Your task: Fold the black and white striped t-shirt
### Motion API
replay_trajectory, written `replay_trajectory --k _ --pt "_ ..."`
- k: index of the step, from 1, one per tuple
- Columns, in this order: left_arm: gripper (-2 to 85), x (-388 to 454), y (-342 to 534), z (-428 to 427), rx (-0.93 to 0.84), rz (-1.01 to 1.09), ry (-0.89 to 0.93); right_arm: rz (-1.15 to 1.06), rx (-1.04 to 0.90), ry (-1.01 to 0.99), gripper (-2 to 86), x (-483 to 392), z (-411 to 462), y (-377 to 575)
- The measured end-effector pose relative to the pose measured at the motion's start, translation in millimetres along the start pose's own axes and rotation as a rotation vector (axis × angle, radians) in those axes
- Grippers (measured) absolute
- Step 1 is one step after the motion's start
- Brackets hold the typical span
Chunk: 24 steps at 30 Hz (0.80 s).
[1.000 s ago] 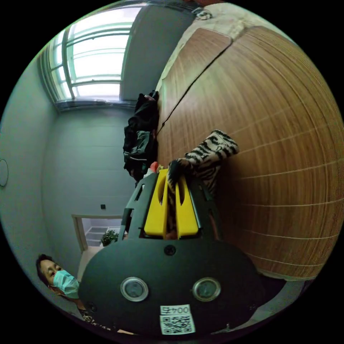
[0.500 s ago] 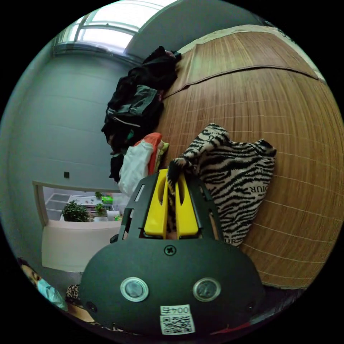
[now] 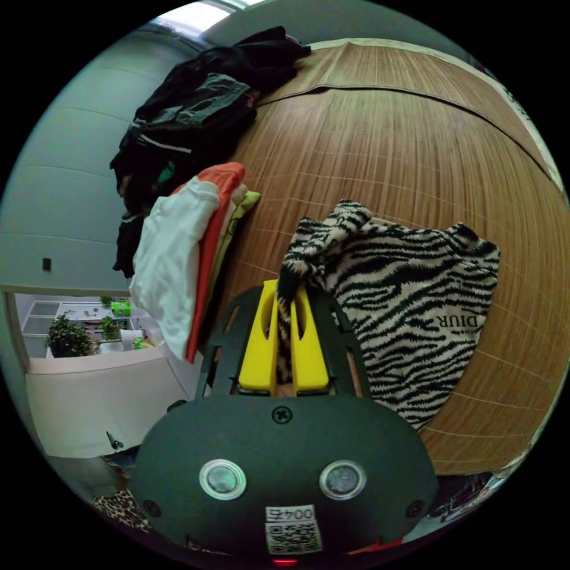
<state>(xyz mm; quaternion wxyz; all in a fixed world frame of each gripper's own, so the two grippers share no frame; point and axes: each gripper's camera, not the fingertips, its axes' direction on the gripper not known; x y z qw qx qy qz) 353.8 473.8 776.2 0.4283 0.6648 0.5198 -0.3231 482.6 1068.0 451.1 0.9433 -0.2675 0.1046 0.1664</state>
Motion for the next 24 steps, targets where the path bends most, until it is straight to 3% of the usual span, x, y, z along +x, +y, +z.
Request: replay_trajectory --k 7,13,18,24 --pt "2.4 -52 9 -21 0.007 -0.118 0.030 -0.039 -0.030 0.101 5.5 -42 6 10" --pt "2.9 -57 18 -31 0.006 -0.139 0.037 -0.167 -0.043 0.296 12.9 -99 -7 22" --pt "2.6 -52 28 -43 0.014 -0.149 0.012 -0.308 0.081 0.386 13.1 -143 -43 52" --pt "1.4 -25 37 -69 0.046 -0.063 -0.073 -0.382 0.257 0.298 12.1 -126 -120 129"
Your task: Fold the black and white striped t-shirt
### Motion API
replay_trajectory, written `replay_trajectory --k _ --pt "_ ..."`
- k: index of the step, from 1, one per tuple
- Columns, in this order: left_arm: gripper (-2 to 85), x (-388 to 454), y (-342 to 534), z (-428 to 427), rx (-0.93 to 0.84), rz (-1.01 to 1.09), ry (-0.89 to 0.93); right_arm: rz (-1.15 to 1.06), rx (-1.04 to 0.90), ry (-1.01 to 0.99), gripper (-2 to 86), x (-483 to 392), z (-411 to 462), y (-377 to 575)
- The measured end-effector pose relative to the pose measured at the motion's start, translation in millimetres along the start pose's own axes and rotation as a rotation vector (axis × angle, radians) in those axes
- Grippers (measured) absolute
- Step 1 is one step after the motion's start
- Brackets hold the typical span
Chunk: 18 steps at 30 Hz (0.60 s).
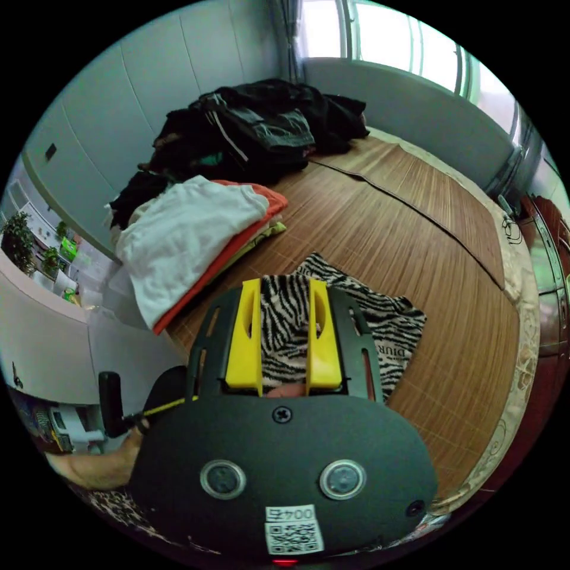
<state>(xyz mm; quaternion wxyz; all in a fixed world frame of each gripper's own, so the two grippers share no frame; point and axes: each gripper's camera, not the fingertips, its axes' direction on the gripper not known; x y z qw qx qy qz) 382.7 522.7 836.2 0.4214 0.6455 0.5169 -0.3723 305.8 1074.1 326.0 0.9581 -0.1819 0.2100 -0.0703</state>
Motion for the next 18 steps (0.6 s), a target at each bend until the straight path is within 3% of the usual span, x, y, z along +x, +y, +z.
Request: replay_trajectory --k 5,11,17,18 --pt "0.5 47 -1 -5 0.034 0.193 -0.088 0.063 0.039 -0.041 10.1 51 -36 125" --pt "0.3 107 -18 83 -0.102 0.409 -0.246 0.159 0.075 -0.119 7.2 70 -34 235" --pt "0.2 82 -42 121 -0.125 0.290 -0.449 -0.001 -0.075 -0.009 5.6 36 10 277" --pt "0.2 75 -43 120 -0.132 0.266 -0.401 -0.014 -0.088 0.001 5.5 33 15 281"
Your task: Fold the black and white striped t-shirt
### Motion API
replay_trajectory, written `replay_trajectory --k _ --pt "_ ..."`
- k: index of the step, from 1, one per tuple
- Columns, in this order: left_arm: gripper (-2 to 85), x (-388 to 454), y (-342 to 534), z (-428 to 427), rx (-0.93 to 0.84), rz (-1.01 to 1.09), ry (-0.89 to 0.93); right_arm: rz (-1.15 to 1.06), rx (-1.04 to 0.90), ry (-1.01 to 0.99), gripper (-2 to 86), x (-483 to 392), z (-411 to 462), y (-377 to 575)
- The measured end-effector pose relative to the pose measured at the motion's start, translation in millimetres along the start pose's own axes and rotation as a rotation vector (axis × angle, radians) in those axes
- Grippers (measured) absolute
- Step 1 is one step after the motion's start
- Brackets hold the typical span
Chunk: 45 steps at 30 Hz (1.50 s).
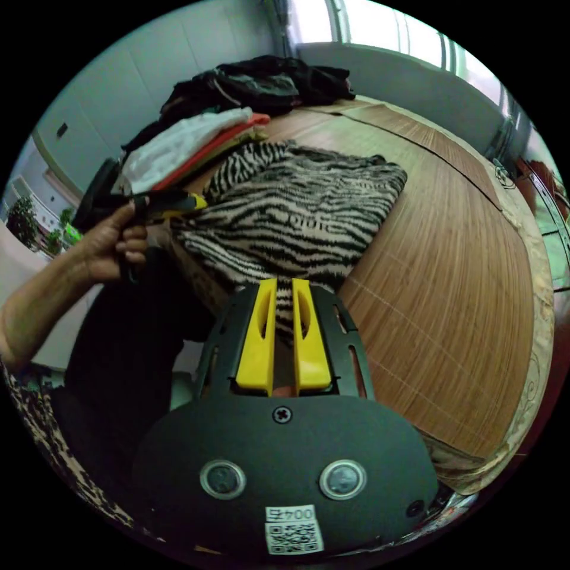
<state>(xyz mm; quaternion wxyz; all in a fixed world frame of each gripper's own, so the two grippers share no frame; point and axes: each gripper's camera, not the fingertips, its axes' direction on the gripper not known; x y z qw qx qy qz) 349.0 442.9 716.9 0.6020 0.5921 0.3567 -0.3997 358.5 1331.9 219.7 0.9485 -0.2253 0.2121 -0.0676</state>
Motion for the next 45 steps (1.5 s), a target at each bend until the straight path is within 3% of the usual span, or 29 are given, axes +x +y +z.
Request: replay_trajectory --k 3,8,14,19,22,27,31,37,41,45 --pt "0.2 3 2 -12 0.007 -0.058 0.019 -0.050 0.062 0.066 5.0 -14 8 23" --pt "0.2 64 -16 -35 0.094 0.049 0.005 -0.040 0.103 0.085 5.0 -19 12 39" --pt "0.1 134 -91 31 -0.036 0.145 -0.019 -0.004 0.117 0.006 4.3 -5 14 53" --pt "0.1 133 -138 85 -0.125 0.074 -0.181 0.030 0.122 -0.078 3.8 10 17 61" --pt "0.1 124 -139 83 -0.121 -0.009 -0.083 0.032 0.134 -0.091 3.9 11 17 66" --pt "0.2 182 -93 15 -0.027 0.233 0.041 0.068 0.167 -0.091 5.9 9 -8 77" --pt "0.2 221 4 -19 0.001 0.514 -0.074 0.138 0.187 0.009 5.2 6 -31 118" --pt "0.2 250 88 17 -0.058 0.667 -0.170 0.283 0.116 0.094 0.8 7 -35 162" --pt "0.2 280 114 40 -0.086 0.799 -0.298 0.263 0.125 0.105 -0.5 -6 -48 166" --pt "0.1 283 126 53 -0.114 0.776 -0.313 0.262 0.125 0.054 -0.6 -6 -56 154"
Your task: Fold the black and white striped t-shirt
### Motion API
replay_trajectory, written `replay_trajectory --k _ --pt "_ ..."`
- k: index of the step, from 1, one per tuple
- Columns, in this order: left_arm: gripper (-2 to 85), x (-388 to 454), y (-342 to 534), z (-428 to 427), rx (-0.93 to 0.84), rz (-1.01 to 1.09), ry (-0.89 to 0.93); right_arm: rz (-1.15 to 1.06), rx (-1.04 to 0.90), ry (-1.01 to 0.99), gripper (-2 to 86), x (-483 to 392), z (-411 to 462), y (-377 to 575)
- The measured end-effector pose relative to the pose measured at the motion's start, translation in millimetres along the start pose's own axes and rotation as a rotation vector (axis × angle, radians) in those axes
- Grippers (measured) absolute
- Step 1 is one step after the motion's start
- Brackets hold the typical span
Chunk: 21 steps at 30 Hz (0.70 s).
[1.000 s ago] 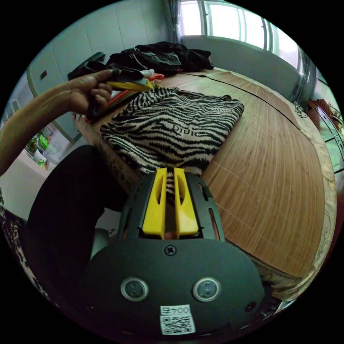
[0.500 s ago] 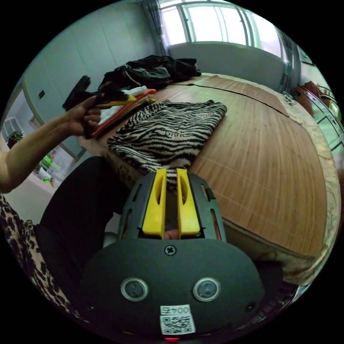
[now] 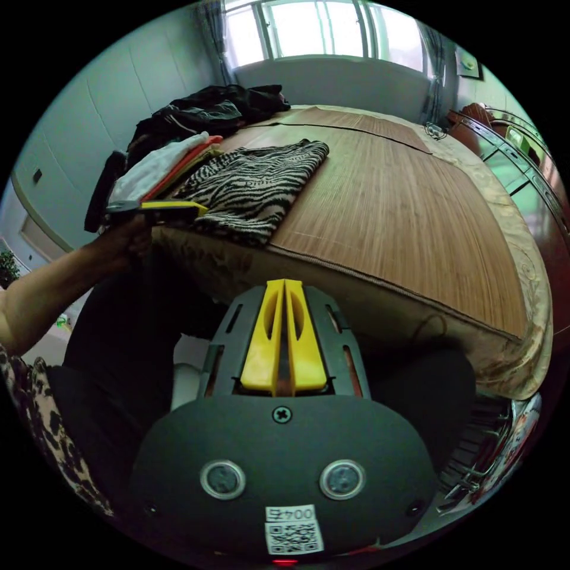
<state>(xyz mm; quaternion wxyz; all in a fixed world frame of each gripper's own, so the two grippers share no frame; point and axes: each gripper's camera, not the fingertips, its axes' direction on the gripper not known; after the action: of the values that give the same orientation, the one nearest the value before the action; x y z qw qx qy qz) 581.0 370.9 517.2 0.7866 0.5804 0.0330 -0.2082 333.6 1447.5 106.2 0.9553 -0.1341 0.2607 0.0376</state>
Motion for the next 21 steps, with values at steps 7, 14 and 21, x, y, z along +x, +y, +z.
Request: replay_trajectory --k 7,14,21 --pt "0.2 -1 17 -9 0.086 -0.031 0.061 -0.159 0.020 -0.072 1.9 -6 -11 -142" --pt "0.2 17 23 -18 0.127 -0.008 -0.020 -0.385 -0.059 0.032 3.8 -49 52 -338" --pt "0.2 -6 24 -25 0.124 -0.080 0.094 -0.566 -0.191 0.057 5.3 -96 132 -456"
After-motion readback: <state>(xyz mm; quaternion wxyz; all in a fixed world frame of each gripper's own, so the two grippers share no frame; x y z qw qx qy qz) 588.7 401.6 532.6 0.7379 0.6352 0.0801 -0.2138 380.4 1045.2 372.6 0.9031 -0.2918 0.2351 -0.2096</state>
